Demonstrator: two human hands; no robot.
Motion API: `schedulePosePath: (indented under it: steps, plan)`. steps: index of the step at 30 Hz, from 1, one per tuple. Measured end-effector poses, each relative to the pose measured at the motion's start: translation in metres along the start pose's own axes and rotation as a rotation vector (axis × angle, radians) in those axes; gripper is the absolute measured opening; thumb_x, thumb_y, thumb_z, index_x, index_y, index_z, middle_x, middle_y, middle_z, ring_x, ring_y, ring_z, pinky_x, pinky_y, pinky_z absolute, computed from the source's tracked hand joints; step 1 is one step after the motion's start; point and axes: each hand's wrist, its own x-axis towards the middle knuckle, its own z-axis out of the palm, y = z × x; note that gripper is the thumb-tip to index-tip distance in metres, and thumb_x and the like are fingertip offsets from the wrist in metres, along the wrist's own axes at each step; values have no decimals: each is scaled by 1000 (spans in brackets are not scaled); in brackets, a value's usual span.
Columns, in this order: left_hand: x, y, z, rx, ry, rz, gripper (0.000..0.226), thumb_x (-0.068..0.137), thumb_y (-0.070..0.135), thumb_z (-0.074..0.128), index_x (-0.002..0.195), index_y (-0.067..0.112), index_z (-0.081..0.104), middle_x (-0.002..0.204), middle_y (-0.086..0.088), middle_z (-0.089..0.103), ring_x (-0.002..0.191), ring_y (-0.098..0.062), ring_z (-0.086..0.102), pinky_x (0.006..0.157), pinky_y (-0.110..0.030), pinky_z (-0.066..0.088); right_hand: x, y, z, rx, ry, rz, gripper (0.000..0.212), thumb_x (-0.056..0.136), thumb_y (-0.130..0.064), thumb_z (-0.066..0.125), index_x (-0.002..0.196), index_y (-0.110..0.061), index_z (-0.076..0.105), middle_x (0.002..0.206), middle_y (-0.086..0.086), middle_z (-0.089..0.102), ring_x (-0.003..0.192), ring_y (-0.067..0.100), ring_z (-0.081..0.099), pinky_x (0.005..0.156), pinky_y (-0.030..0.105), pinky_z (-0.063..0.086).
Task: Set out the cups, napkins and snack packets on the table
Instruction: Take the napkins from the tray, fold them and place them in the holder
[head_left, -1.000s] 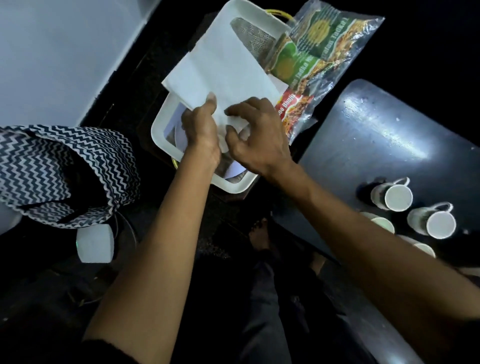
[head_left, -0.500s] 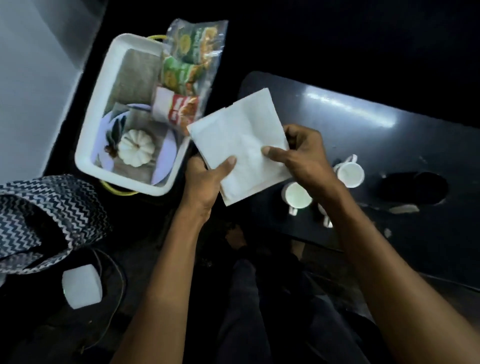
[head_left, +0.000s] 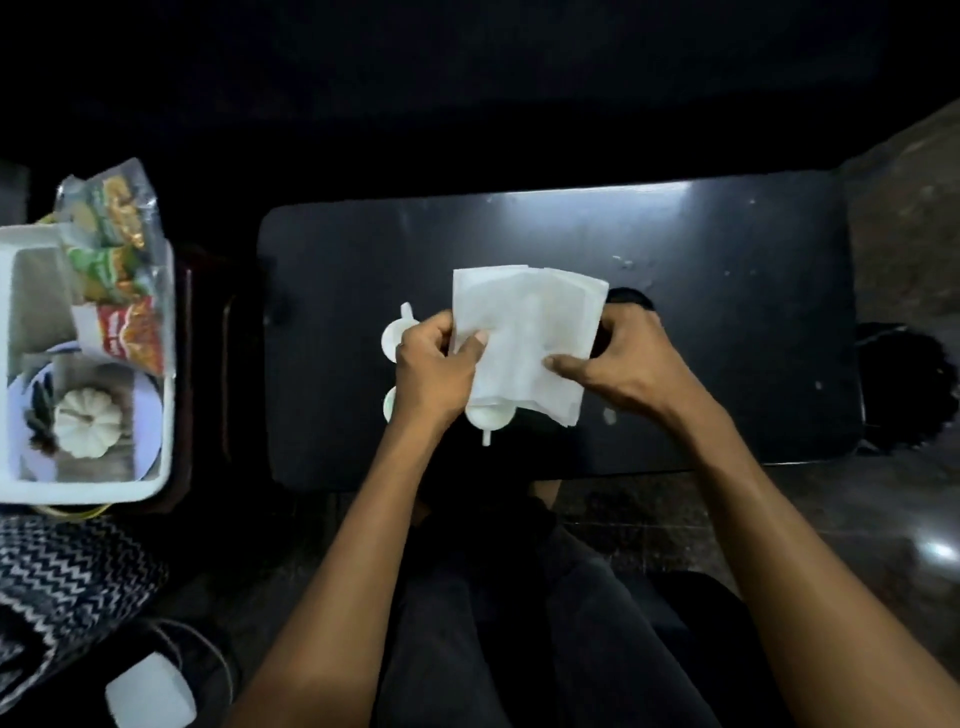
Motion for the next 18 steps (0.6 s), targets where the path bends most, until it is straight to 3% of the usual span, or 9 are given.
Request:
schedulePosePath:
  steps: [1, 3, 5, 7, 10, 15, 18]
  plan:
    - [-1, 7, 18, 36, 7, 32, 14, 91, 16, 68, 91, 3, 71, 91, -20, 74, 88, -39, 70, 81, -52, 60, -2, 10, -10, 4, 38, 12, 26, 73, -30, 80, 94, -15, 75, 85, -3, 76, 79, 12, 72, 71, 32, 60]
    - [0, 18, 52, 116, 15, 106, 22, 90, 21, 70, 84, 0, 68, 85, -23, 72, 84, -40, 68, 76, -51, 58, -3, 27, -26, -10, 164, 34, 21, 73, -27, 75, 87, -11, 73, 73, -1, 72, 72, 17, 70, 62, 30, 56]
    - [2, 30, 83, 211, 33, 192, 25, 87, 23, 72, 72, 3, 65, 74, -13, 66, 72, -36, 63, 72, -44, 56, -1, 43, -39, -17, 309, 65, 22, 75, -26, 73, 84, -7, 72, 66, 4, 68, 67, 24, 67, 59, 34, 55]
    - [8, 37, 107, 256, 54, 251, 24, 86, 22, 74, 73, 2, 67, 81, -6, 63, 75, -28, 63, 76, -39, 54, 3, 55, -48, 0, 398, 109, 22, 74, -27, 70, 79, -5, 69, 63, 7, 67, 65, 27, 66, 59, 37, 55]
    - [21, 42, 139, 328, 35, 271, 25, 87, 21, 73, 78, -2, 70, 90, -12, 63, 86, -29, 63, 78, -37, 50, 9, 70, -57, 85, 460, 152, 19, 72, -25, 65, 79, -8, 70, 64, 5, 69, 64, 22, 67, 60, 37, 56]
    - [34, 34, 158, 440, 12, 327, 24, 86, 11, 71, 71, 0, 57, 82, -13, 56, 77, -27, 55, 69, -25, 34, 22, 76, -45, 251, 532, 306, 6, 65, -18, 63, 70, -15, 60, 62, -3, 64, 62, 18, 65, 52, 27, 51]
    - [39, 24, 161, 532, -58, 309, 17, 89, 8, 65, 81, -7, 64, 92, -15, 60, 85, -30, 58, 77, -35, 43, 24, 72, -28, 311, 531, 353, 11, 62, -22, 60, 64, -22, 49, 60, -7, 57, 55, 6, 54, 46, 14, 37]
